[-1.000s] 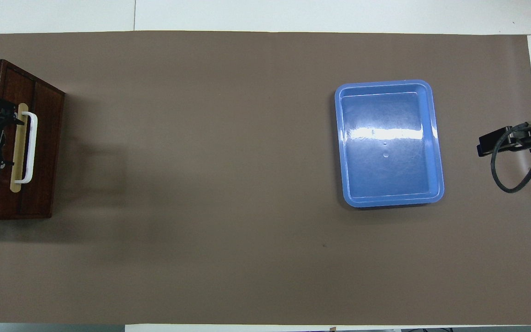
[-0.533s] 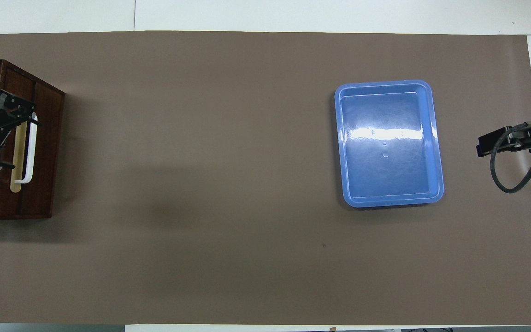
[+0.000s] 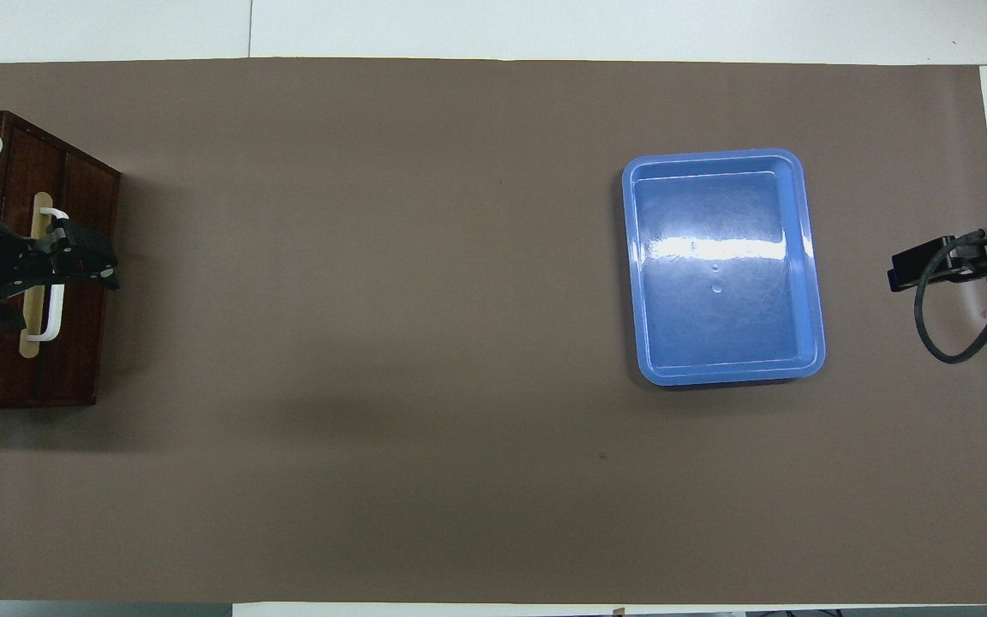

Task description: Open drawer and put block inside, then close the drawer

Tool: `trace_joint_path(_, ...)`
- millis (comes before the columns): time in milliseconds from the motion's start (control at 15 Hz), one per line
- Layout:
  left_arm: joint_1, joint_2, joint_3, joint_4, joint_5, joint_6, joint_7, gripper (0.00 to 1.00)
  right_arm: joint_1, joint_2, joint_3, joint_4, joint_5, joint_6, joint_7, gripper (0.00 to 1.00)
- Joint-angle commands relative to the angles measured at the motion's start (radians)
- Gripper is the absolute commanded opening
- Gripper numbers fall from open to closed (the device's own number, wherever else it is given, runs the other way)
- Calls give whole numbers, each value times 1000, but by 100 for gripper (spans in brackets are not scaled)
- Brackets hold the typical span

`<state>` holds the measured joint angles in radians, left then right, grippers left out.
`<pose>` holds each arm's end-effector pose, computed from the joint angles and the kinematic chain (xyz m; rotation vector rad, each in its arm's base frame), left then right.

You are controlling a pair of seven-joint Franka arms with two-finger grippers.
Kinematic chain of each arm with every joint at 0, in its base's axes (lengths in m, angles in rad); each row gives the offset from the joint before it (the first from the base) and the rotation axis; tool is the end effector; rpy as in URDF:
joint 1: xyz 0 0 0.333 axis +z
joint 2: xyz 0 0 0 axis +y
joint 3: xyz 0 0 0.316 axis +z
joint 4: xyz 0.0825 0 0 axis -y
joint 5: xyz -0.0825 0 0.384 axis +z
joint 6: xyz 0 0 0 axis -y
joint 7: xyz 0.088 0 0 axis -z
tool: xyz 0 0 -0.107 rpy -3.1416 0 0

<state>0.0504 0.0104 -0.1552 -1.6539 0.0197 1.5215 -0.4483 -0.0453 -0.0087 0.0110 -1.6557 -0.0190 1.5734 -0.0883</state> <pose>0.5449 -0.0547 0.5761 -3.0334 -0.5253 0.2040 0.5484 -0.0208 0.5896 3.1237 0.0855 -0.1167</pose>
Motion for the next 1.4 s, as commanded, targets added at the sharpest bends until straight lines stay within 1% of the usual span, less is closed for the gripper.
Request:
trace_joint_path(0,-58,132,42,189,-32,-95,71,100,-5,-13,7,-6,1,-9,-13,100)
trace_joint_path(133,-60,112,40,178,-35,-89,184,100,-5,-13,9,-6,1,-9,-13,100)
trace_joint_path(267,-60,44,40,99,-35,-86,250,100,-5,-13,10,-6,1,-7,-14,100)
trace_joint_path(333,-60,19,40,70,-35,-78,250,100,-5,-14,10,-6,1,-7,-13,100)
trace_joint_path(400,-47,17,28,71,-34,-66,250,100,-5,-13,10,-6,1,-9,-14,100)
trace_joint_path(467,-52,16,31,74,-35,-86,255,100,-5,-14,10,-6,1,-9,-14,100)
trace_joint_path(600,-60,-12,29,46,-33,-122,263,100,-5,-14,10,-6,1,-9,-14,100)
trace_joint_path(733,-69,-44,26,17,-33,-126,279,100,-5,-14,10,-6,1,-9,-14,100)
trace_joint_path(867,-67,-44,29,16,-33,-107,370,100,-5,-14,10,-6,1,-9,-14,100)
trace_joint_path(933,-66,-44,28,17,-33,-107,385,100,-5,-14,10,-6,1,-9,-14,100)
trace_joint_path(1133,-54,-36,31,19,-29,-41,384,100,-5,-14,10,-6,1,-7,-14,100)
trace_joint_path(1333,-55,-33,34,23,-26,-34,384,100,-5,-13,10,-6,1,-7,-14,100)
